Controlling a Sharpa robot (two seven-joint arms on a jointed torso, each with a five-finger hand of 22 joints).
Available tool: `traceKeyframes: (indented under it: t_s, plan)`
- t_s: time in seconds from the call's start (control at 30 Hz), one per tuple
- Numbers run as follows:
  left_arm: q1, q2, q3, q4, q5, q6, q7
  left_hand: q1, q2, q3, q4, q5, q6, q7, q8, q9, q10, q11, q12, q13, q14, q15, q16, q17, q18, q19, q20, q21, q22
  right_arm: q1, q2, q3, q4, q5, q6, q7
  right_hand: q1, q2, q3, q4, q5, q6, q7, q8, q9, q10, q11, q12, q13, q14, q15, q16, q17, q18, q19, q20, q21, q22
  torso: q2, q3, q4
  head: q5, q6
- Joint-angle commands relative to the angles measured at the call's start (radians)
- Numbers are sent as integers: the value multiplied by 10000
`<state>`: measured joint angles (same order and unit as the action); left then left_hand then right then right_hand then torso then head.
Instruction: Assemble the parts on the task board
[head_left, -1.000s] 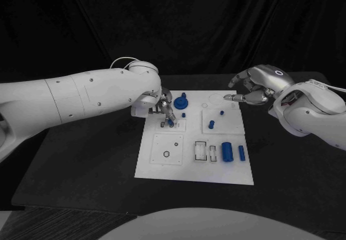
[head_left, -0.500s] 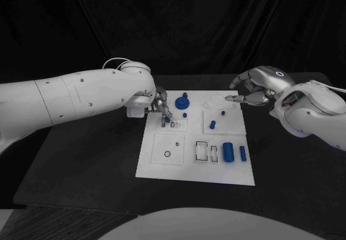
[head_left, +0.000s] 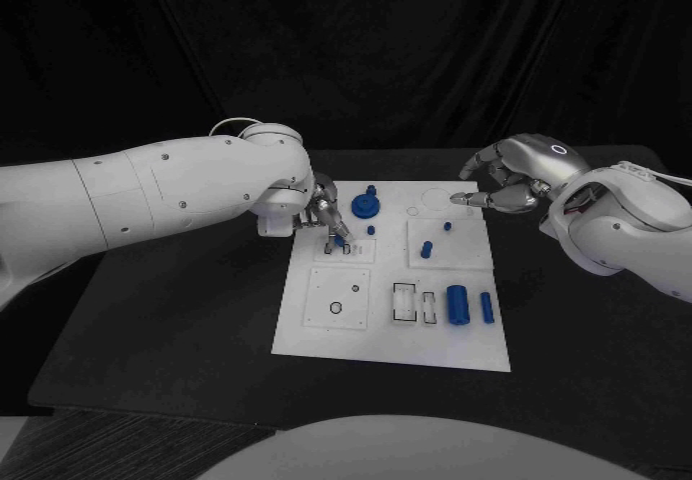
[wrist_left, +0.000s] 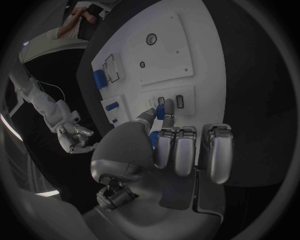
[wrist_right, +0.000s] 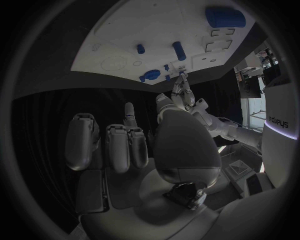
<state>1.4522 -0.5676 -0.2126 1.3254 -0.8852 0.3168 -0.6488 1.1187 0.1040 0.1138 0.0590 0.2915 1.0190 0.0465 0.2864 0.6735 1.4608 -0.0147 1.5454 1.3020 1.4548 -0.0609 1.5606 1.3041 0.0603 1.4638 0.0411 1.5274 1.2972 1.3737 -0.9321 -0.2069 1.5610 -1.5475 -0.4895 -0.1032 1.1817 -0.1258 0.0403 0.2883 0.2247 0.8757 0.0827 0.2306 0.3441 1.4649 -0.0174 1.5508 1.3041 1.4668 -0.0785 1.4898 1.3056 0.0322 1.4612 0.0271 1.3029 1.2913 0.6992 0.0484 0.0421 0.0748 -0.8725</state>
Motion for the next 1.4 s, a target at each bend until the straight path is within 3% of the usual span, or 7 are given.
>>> traceKeyframes:
  t_s: [0.03, 0.9, 1.4]
  plan:
    - [3, -7, 8, 25, 452, -1, -90, -180, -104, 583, -56, 104, 193, -71, -44, 286, 1100, -144, 254, 2688, 1160, -152, 102, 2667, -369, 420, -37, -93, 1985, -24, 4, 8, -4, -15, 86, -233, 107, 238, 306, 5, 216, -10, 6, 109, -107, 1059, 56, 200, 2667, 748, 33, -140, 1263, 310, -38, 86, -206, 1956, 7, 0, -9, 13, -1]
    - [-77, 90, 4, -101, 561, -135, -21, -200, -95, 752, -81, 142, 159, -63, -125, 295, 1100, -141, 254, 2688, 1160, -149, 102, 2667, -357, 385, -35, -129, 1948, -33, 26, 8, -31, -15, 136, -238, 120, 248, 310, 2, 219, -19, 8, 104, -113, 1059, 57, 200, 2667, 742, 35, -160, 1235, 316, -49, 87, -234, 1948, 4, -3, -20, 42, -1]
    - [-226, 104, 4, -140, 561, -130, -14, -210, -99, 793, -87, 145, 149, -56, -146, 298, 1100, -136, 254, 2688, 1160, -146, 102, 2667, -354, 375, -33, -138, 1938, -47, 21, 8, -24, -15, 138, -235, 120, 248, 310, 2, 219, -19, 8, 104, -113, 1059, 57, 200, 2667, 742, 35, -160, 1235, 316, -49, 87, -234, 1948, 2, -8, -12, 26, -1]
